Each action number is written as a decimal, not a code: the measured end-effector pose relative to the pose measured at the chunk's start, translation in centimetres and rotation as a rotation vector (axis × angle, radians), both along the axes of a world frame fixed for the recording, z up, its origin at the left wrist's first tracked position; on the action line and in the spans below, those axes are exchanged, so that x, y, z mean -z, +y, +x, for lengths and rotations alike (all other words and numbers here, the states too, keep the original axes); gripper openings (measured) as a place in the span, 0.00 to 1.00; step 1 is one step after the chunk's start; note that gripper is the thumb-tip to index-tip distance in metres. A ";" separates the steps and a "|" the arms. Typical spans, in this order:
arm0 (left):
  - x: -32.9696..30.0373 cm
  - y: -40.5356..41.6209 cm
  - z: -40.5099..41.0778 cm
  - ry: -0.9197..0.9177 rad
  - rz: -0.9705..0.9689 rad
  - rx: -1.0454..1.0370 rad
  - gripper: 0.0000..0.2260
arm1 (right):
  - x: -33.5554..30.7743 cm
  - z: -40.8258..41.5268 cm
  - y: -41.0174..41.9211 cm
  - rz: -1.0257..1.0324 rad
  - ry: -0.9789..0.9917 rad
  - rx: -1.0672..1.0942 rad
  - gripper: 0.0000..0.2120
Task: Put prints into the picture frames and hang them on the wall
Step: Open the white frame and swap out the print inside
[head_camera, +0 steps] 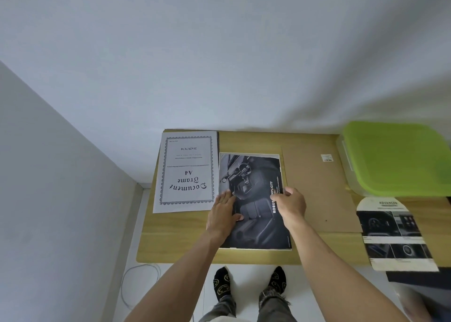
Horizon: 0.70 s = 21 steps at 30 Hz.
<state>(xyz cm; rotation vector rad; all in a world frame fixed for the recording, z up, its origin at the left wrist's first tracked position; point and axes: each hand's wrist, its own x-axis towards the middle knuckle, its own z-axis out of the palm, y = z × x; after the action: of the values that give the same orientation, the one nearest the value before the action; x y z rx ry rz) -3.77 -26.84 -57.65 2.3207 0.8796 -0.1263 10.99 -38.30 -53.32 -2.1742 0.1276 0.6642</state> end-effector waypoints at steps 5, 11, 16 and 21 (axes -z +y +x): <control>0.0 0.1 -0.7 -0.104 -0.093 -0.115 0.27 | 0.5 1.3 -0.9 0.079 0.194 0.009 0.18; -0.5 0.1 -1.4 -0.277 -0.157 -0.411 0.22 | -0.7 2.9 -1.0 0.202 0.387 -0.066 0.16; -1.3 0.2 -2.0 -0.254 -0.247 -0.580 0.28 | -1.8 3.7 -2.1 0.429 0.521 0.037 0.13; -3.0 -1.2 -2.0 -0.335 -0.343 -0.815 0.28 | -2.2 3.6 -3.4 0.680 0.578 0.153 0.12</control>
<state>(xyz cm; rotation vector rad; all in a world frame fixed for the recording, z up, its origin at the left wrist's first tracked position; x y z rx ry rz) -5.77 -28.08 -54.67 1.4721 1.4115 0.4124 14.62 -41.71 -51.15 -1.2740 0.3152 1.0517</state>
